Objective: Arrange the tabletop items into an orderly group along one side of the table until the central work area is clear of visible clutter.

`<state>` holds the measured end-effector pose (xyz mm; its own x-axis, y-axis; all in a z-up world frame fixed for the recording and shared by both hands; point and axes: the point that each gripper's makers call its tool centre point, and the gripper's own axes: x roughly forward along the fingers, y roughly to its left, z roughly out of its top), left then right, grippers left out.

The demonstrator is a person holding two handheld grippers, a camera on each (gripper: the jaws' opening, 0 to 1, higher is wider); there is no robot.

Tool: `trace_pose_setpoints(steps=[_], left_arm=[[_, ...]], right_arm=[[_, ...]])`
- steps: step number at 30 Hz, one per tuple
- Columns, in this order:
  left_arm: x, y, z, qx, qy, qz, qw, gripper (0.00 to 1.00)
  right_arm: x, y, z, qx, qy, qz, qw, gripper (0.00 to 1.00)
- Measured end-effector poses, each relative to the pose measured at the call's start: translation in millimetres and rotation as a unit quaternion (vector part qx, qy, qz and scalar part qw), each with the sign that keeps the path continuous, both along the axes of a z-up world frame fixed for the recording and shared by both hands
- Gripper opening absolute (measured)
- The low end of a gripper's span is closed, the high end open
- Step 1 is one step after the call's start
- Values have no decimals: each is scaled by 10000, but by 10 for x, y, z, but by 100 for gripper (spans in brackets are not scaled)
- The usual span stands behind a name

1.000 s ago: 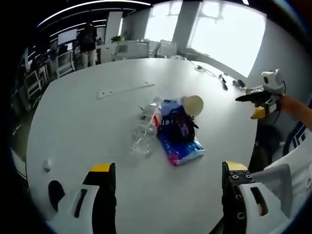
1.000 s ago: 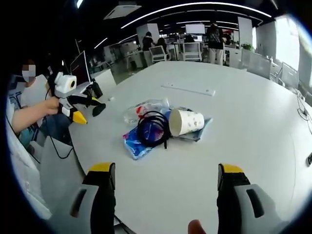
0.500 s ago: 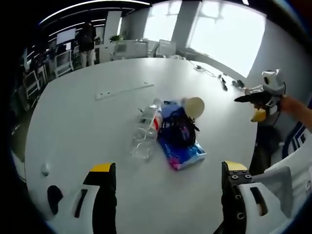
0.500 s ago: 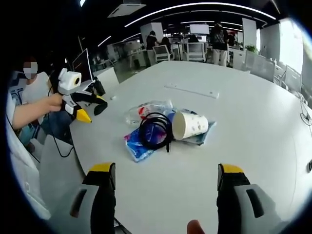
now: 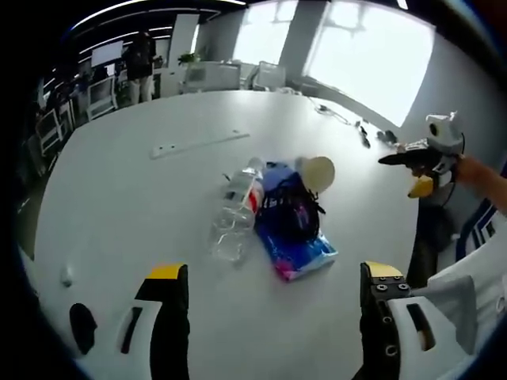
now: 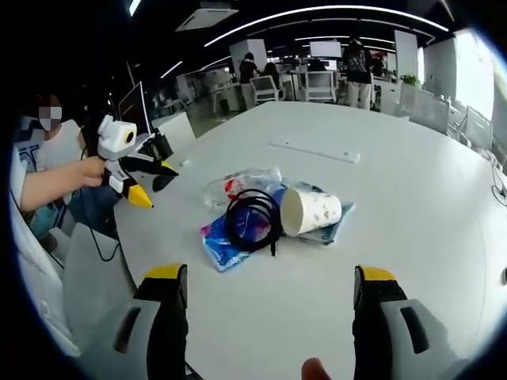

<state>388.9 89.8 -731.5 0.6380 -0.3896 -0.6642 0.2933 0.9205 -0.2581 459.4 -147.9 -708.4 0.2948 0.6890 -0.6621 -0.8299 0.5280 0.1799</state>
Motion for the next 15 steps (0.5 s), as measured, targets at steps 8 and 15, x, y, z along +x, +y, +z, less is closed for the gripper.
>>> trace_pose_setpoints(steps=[8,15], left_arm=[[67,0,-13,13,11,-19,10000,87],[138,20,-44,40,33,-35,10000,87]], right_arm=[[28,37,-39,-8,41,43,10000,85],[44,32,-72,-12,81,31,10000,85]])
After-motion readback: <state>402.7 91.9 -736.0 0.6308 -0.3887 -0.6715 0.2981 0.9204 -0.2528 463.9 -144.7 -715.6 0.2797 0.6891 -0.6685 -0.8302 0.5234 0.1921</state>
